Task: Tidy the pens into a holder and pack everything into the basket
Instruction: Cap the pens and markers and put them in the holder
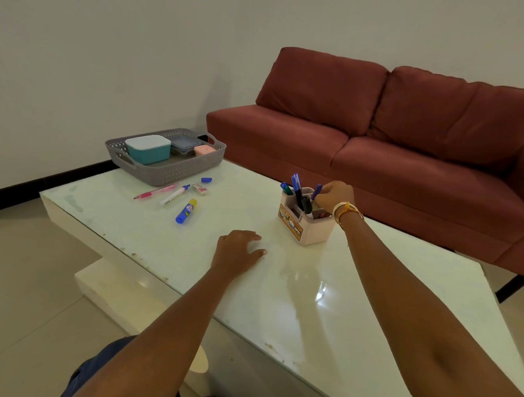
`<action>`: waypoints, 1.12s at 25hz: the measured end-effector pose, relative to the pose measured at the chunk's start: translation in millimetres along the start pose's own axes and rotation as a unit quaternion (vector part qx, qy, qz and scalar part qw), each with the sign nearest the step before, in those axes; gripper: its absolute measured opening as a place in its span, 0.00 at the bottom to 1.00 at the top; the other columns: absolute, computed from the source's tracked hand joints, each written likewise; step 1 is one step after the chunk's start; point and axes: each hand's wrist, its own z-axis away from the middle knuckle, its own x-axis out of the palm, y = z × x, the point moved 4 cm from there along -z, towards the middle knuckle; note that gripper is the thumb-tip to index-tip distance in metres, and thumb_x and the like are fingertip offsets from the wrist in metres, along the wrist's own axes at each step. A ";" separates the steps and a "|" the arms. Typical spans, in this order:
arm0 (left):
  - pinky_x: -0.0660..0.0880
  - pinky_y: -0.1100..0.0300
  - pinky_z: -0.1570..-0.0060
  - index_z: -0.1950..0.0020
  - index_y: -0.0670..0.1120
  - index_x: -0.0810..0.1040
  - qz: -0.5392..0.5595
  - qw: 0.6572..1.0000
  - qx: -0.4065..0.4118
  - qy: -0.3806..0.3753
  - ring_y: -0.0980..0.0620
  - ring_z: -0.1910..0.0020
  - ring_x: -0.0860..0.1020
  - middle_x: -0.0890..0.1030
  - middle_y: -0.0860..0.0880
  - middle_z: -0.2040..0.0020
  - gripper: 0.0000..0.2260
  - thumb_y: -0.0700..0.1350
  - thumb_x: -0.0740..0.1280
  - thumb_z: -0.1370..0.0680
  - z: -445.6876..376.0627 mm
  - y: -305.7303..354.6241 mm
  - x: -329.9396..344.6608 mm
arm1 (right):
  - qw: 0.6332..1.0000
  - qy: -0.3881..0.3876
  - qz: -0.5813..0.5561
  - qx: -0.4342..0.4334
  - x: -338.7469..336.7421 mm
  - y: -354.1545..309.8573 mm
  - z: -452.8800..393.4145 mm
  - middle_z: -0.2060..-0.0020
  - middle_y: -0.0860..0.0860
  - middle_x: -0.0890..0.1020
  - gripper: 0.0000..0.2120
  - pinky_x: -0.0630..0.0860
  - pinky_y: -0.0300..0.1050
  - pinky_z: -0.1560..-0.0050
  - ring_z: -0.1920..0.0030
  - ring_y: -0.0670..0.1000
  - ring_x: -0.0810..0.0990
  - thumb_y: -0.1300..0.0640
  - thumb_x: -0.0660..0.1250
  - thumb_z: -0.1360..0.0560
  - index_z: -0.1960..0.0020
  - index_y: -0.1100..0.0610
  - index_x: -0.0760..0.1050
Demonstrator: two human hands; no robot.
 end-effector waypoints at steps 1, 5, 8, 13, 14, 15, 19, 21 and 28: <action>0.64 0.55 0.35 0.41 0.53 0.79 0.005 1.000 0.003 0.002 0.54 0.34 0.72 0.78 0.55 0.37 0.18 0.58 0.68 0.27 0.5 -1.5 0.3 | 0.999 0.017 0.004 0.032 -0.8 7.5 2.8 0.46 0.60 0.76 0.13 0.72 0.45 0.55 0.48 0.59 0.76 0.52 0.69 0.29 0.49 0.60 0.78; 0.67 0.53 0.36 0.44 0.49 0.81 0.046 0.999 -0.006 -0.001 0.50 0.36 0.75 0.80 0.50 0.39 0.21 0.60 0.65 0.30 1.6 -0.4 -1.8 | 0.985 -0.081 -0.084 0.131 19.7 26.5 10.9 0.39 0.61 0.76 0.20 0.76 0.54 0.42 0.41 0.62 0.76 0.54 0.66 0.25 0.37 0.62 0.72; 0.68 0.57 0.38 0.47 0.43 0.82 0.075 0.997 -0.018 0.015 0.46 0.41 0.76 0.81 0.45 0.44 0.18 0.55 0.67 0.28 -2.9 -13.8 -6.4 | 0.983 -0.086 -0.117 0.114 28.6 10.3 15.7 0.44 0.61 0.79 0.18 0.79 0.59 0.45 0.45 0.62 0.79 0.58 0.68 0.27 0.39 0.62 0.74; 0.72 0.55 0.44 0.51 0.41 0.83 0.075 0.993 -0.067 0.068 0.44 0.48 0.78 0.83 0.43 0.49 0.07 0.40 0.67 0.25 -13.1 -34.7 -27.7 | 0.978 -0.099 -0.152 0.106 53.3 -40.0 27.8 0.42 0.61 0.78 0.19 0.79 0.57 0.44 0.44 0.61 0.78 0.55 0.65 0.25 0.37 0.62 0.72; 0.72 0.55 0.45 0.51 0.40 0.83 0.073 0.993 -0.067 0.071 0.44 0.49 0.79 0.83 0.43 0.49 0.07 0.39 0.67 0.24 -14.9 -36.5 -29.5 | 0.977 -0.101 -0.157 0.104 60.7 -47.0 26.6 0.42 0.60 0.78 0.19 0.79 0.56 0.44 0.43 0.61 0.78 0.55 0.64 0.25 0.37 0.61 0.72; 0.72 0.55 0.45 0.51 0.40 0.83 0.067 0.993 -0.060 0.079 0.43 0.49 0.79 0.83 0.42 0.50 0.07 0.39 0.66 0.24 -15.3 -38.2 -31.7 | 0.976 -0.104 -0.160 0.105 67.0 -53.0 26.8 0.41 0.60 0.78 0.19 0.78 0.55 0.43 0.43 0.60 0.78 0.54 0.63 0.25 0.36 0.61 0.71; 0.73 0.57 0.54 0.47 0.41 0.81 -0.030 0.976 -0.083 0.201 0.44 0.50 0.76 0.77 0.42 0.48 0.09 0.36 0.64 0.24 -18.2 -63.0 -53.7 | 0.989 0.022 -0.106 0.104 76.4 -67.6 30.7 0.37 0.61 0.71 0.22 0.74 0.52 0.43 0.38 0.60 0.71 0.50 0.62 0.25 0.34 0.59 0.67; 0.74 0.56 0.52 0.39 0.42 0.76 -0.077 0.950 -0.181 0.242 0.44 0.48 0.74 0.72 0.41 0.44 0.14 0.38 0.66 0.25 -20.9 -79.1 -66.2 | 0.982 0.164 -0.090 0.027 70.8 -81.2 41.3 0.42 0.59 0.72 0.19 0.72 0.47 0.51 0.43 0.58 0.71 0.53 0.65 0.28 0.40 0.59 0.70; 0.72 0.52 0.51 0.43 0.40 0.79 0.005 0.932 -0.268 0.242 0.40 0.51 0.77 0.77 0.39 0.48 0.10 0.40 0.64 0.22 -40.3 -98.1 -69.2 | 0.932 0.248 -0.249 -0.094 64.0 -107.7 39.1 0.56 0.51 0.72 0.14 0.66 0.34 0.61 0.56 0.48 0.70 0.68 0.63 0.33 0.49 0.59 0.73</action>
